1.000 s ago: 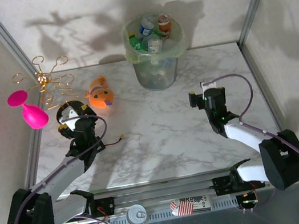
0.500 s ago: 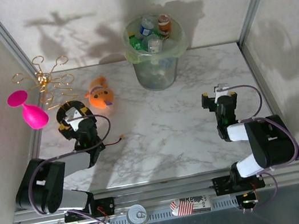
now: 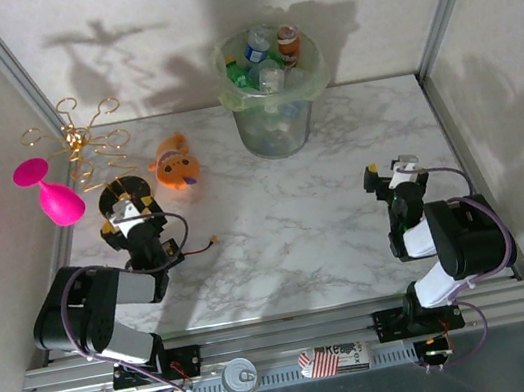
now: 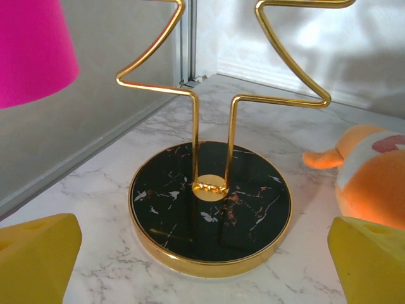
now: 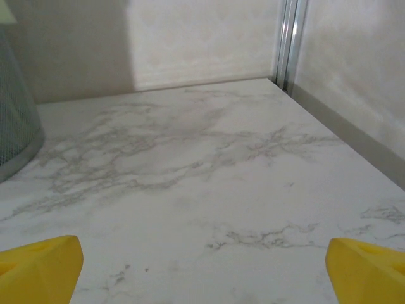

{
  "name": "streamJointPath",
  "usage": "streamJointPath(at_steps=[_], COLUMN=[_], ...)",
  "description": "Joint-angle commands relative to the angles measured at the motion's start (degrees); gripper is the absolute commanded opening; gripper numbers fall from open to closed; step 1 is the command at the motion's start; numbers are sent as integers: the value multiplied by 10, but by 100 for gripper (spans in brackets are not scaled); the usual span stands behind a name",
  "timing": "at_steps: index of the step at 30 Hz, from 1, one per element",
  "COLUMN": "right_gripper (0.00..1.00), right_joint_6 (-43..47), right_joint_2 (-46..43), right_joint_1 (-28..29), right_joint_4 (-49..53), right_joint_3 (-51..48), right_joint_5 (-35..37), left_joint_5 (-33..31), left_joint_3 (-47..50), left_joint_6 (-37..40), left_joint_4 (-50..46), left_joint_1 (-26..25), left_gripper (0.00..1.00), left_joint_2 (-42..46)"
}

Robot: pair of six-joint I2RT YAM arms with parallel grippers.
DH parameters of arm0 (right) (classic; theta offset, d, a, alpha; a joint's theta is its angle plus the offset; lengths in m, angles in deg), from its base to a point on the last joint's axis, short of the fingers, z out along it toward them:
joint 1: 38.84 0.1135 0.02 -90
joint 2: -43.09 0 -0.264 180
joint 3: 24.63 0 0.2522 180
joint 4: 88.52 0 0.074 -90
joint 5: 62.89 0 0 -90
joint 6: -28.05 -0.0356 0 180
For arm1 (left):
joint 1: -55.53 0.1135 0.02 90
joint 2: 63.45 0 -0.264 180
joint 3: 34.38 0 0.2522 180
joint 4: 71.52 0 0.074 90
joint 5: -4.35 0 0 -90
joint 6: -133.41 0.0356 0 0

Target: Put the plastic bottles in the bin

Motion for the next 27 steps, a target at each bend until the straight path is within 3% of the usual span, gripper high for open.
streamJointPath(at_steps=[1, 9, 10, 11, 13, 27], right_gripper=[99, 99, 99, 99, 99, 99], right_joint_6=[-7, -7, -7, -7, -6, 1], right_joint_2=[2, 2, 2, 1, 2, 2], right_joint_1=[-1, 0, 0, 0, 0, 3], right_joint_4=[-39, -41, -41, -41, -41, -38], right_joint_3=[-1, -1, -2, -2, -2, 0], right_joint_5=[-1, 1, 1, 0, 1, -8], left_joint_5=[60, 90, 89, 84, 80, 76], left_joint_3=[-3, 17, 29, 51, 44, 38], left_joint_6=[-19, -15, -18, -5, -8, -8], left_joint_4=[24, 59, 79, 165, 115, 118], left_joint_1=[13, 18, 18, 16, 8, 9], left_gripper=[100, 99, 100, 100, 100, 100], left_joint_2=[6, 3, -2, -31, -13, -21])
